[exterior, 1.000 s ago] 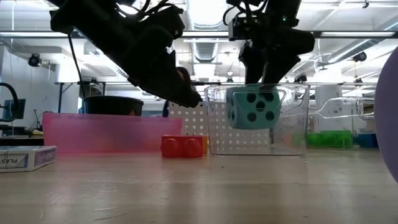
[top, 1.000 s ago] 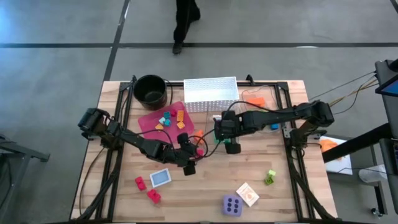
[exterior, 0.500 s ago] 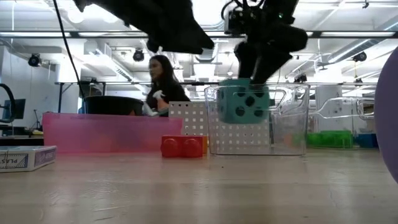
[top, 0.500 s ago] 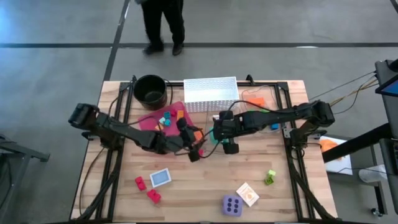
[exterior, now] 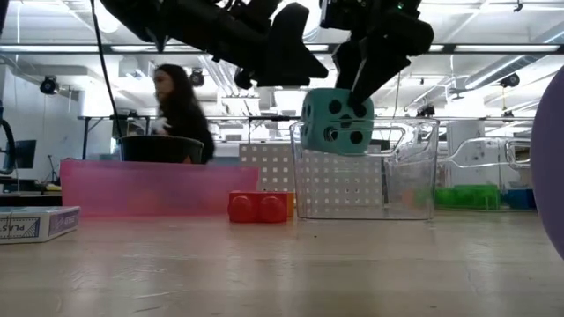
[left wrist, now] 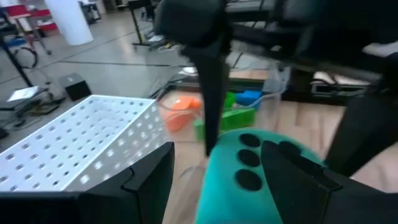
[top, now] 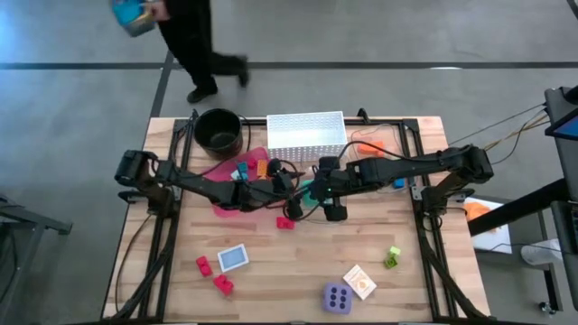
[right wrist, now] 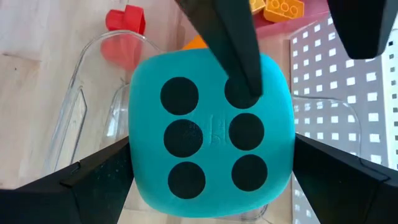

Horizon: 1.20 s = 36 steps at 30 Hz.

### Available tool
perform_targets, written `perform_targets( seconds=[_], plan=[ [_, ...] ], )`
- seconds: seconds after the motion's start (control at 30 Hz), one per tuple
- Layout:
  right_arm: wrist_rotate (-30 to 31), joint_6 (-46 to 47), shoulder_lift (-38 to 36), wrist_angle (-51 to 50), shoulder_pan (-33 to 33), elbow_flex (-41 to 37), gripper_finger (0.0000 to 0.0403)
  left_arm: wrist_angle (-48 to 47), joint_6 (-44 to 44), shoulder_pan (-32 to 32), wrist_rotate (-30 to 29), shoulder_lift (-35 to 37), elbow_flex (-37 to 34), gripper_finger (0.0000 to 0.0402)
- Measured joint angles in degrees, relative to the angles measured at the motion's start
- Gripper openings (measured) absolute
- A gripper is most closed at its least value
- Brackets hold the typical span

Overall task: Pick & Place Toys
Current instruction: Put the blue die into the bottom transparent bin, then put the purple die into the bottom transparent bin

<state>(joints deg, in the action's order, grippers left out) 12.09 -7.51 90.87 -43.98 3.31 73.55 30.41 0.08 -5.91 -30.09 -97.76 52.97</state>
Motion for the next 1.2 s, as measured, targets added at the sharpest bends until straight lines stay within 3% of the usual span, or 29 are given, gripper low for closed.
perform_targets(
  seconds=[0.17, 0.4, 0.57, 0.73, 1.2],
  plan=[
    [0.0, 0.0, 0.0, 0.2, 0.0, -1.2, 0.0398, 0.3, -1.3, 0.1, 0.1, -0.2, 0.4, 0.0242],
    [-0.1, 0.0, 0.0, 2.9, 0.0, -1.9, 0.0398, 1.2, -3.7, 0.7, 0.1, -6.0, 2.2, 0.0243],
    [-0.1, 0.7, -0.2, 2.3, 0.0, -2.5, 0.0398, -4.3, -3.6, 1.7, 0.2, -8.0, 5.5, 0.0243],
    [0.0, 0.7, -0.7, 3.0, 0.1, -2.4, 0.0398, -9.6, -5.9, 3.0, 0.1, -8.6, 5.8, 0.0243],
    [-0.1, 0.6, -1.9, 1.2, 0.2, -2.7, 0.0398, -11.8, -6.0, 3.0, 0.2, -6.4, 5.9, 0.0243]
  ],
)
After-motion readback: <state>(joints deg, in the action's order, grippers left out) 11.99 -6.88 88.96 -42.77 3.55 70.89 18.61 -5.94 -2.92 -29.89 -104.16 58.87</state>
